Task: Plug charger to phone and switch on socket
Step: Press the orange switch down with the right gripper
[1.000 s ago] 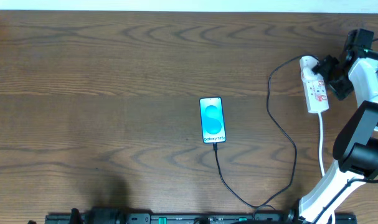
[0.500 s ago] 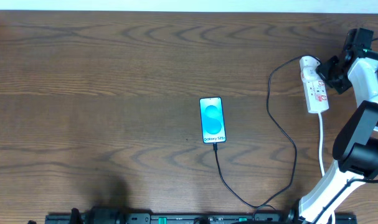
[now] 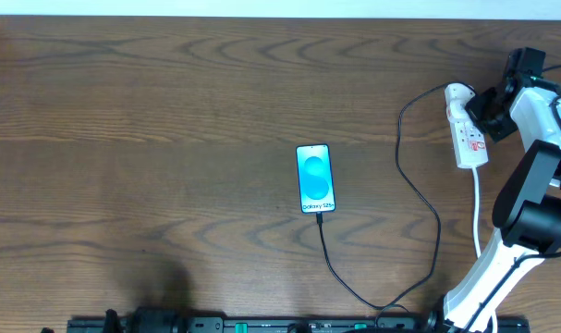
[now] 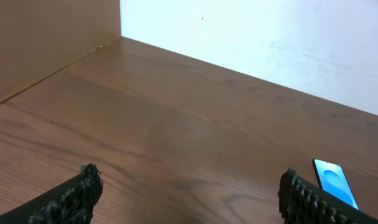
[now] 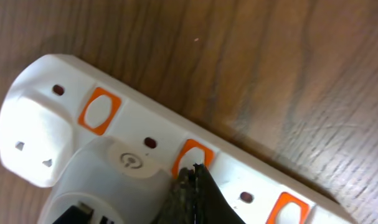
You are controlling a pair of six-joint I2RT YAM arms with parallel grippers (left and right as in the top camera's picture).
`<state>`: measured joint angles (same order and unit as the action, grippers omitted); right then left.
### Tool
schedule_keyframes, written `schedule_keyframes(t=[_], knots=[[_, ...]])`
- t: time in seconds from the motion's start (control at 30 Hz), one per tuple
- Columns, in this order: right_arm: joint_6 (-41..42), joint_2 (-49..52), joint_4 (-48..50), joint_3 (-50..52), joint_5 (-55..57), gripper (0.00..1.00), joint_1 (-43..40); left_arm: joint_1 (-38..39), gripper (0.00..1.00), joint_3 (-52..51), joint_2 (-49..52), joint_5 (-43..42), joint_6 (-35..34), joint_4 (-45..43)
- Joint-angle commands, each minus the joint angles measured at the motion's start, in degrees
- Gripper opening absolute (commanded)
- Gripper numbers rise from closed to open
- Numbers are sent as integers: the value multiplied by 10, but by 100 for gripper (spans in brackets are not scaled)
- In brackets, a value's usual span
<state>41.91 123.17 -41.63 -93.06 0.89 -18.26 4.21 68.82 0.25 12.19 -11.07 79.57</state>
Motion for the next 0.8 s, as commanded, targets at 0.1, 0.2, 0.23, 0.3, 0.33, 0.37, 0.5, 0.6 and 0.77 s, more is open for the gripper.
schedule_keyframes(t=[0.1, 0.2, 0.23, 0.3, 0.33, 0.37, 0.5, 0.6, 0.77], knots=[[9, 1, 8, -1, -24, 1, -9, -2, 92, 4, -1, 5, 3, 1], [9, 1, 11, -1, -24, 1, -13, -2, 92, 4, -1, 5, 3, 1], [9, 1, 12, -1, -24, 1, -14, -2, 92, 4, -1, 5, 3, 1], [-4, 1, 20, -1, -24, 1, -16, -2, 92, 4, -1, 5, 3, 1], [-11, 1, 23, -1, -24, 1, -16, -2, 92, 4, -1, 5, 3, 1], [-16, 1, 24, -1, -24, 1, -16, -2, 92, 4, -1, 5, 3, 1], [-24, 2, 11, 0, -24, 1, -12, -2, 92, 4, -1, 5, 3, 1], [-24, 5, 5, 1, -24, 1, -6, -2, 92, 4, -1, 5, 3, 2], [-34, 7, 4, 1, -23, 1, 17, -2, 92, 4, -1, 5, 3, 1]])
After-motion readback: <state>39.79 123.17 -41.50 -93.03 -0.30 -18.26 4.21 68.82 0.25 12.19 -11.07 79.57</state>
